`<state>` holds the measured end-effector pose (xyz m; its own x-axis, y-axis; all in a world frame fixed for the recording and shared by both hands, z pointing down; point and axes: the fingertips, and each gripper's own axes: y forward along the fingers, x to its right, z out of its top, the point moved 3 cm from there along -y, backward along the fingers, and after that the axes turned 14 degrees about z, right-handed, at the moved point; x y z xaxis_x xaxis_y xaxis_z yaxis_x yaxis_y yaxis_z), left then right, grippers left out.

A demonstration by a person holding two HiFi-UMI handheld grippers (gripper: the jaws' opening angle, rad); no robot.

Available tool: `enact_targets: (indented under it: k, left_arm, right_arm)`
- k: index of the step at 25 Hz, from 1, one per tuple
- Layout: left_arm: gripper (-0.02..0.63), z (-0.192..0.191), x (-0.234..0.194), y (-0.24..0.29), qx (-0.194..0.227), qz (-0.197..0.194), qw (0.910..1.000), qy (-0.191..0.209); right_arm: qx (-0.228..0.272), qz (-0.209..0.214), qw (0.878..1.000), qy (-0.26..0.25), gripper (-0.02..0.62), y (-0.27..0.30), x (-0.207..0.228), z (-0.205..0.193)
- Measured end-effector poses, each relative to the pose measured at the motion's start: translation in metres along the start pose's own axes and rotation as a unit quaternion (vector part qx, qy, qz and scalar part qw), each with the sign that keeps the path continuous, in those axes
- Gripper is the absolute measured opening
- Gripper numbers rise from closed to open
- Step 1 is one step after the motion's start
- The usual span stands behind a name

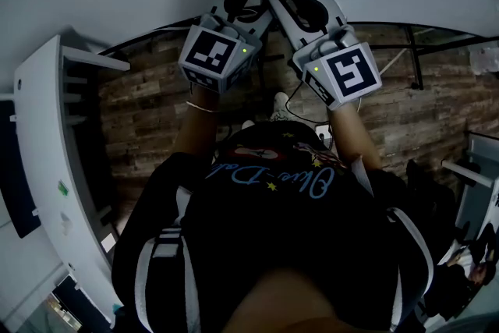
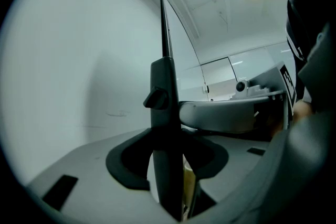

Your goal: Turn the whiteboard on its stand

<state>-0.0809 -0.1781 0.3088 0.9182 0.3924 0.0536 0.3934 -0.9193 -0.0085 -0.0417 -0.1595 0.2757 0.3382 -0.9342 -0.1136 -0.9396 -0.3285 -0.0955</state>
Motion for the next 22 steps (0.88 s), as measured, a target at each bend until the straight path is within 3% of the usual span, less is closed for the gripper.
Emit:
enact_targets:
  k: [22]
  left_arm:
    - [0.17,0.002,0.015,-0.01,-0.003,-0.014,0.9998,-0.011]
  right_arm:
    - [-0.003,-0.021,1.0,0.004,0.06,-0.013,-0.011,0.001]
